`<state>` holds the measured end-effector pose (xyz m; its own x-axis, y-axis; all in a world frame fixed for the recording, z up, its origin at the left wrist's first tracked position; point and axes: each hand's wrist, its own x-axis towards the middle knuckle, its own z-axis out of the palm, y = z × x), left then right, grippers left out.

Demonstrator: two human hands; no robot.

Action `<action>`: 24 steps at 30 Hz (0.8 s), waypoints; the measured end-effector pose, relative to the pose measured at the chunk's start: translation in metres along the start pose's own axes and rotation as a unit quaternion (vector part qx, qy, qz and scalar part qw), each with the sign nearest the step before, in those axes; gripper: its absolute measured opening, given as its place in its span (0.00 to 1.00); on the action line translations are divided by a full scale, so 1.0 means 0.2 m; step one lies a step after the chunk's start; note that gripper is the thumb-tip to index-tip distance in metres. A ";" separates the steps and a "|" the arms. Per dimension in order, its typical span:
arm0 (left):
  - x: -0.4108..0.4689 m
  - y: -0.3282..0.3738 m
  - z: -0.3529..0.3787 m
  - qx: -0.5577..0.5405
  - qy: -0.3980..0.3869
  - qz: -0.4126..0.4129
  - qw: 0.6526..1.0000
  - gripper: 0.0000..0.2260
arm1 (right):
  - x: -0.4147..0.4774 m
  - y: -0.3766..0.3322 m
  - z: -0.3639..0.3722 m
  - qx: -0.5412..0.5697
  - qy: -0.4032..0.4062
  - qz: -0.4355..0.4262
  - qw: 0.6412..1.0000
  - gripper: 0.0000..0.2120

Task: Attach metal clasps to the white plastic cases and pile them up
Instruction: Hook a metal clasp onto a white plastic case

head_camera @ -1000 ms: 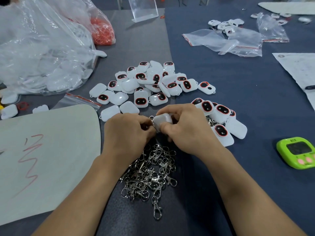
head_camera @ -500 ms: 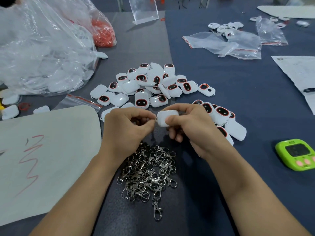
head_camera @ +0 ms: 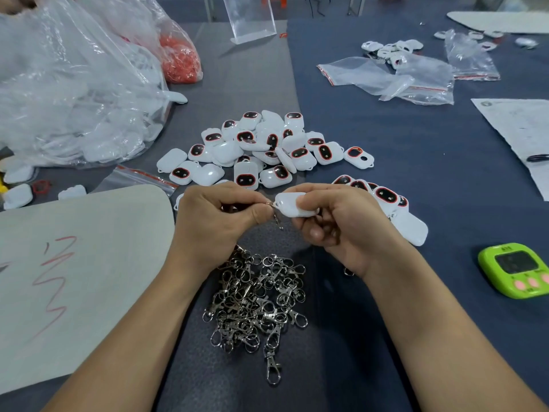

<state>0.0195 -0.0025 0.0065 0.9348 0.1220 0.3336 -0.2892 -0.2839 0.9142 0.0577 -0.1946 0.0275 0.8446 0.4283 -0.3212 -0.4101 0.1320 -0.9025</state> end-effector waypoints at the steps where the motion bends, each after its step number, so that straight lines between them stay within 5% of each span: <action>1: 0.00 0.00 0.00 0.006 0.000 -0.009 1.000 0.10 | 0.00 0.00 0.00 -0.001 0.006 -0.002 1.000 0.13; 13: -0.03 0.02 -0.03 0.211 -0.090 0.023 0.973 0.06 | 0.00 0.06 0.07 -0.076 0.069 -0.056 0.993 0.09; 18: -0.02 0.01 0.00 0.065 0.000 -0.047 0.997 0.04 | 0.00 0.04 0.06 0.017 0.052 -0.019 0.998 0.10; 24: -0.02 0.03 0.05 -0.065 -0.044 -0.098 0.992 0.05 | 0.01 0.03 0.06 0.086 0.043 0.000 0.995 0.10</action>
<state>0.0166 -0.0131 0.0084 0.9884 0.0780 0.1306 -0.1191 -0.1378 0.9833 0.0525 -0.1827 0.0247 0.8682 0.3505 -0.3512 -0.4565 0.2870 -0.8421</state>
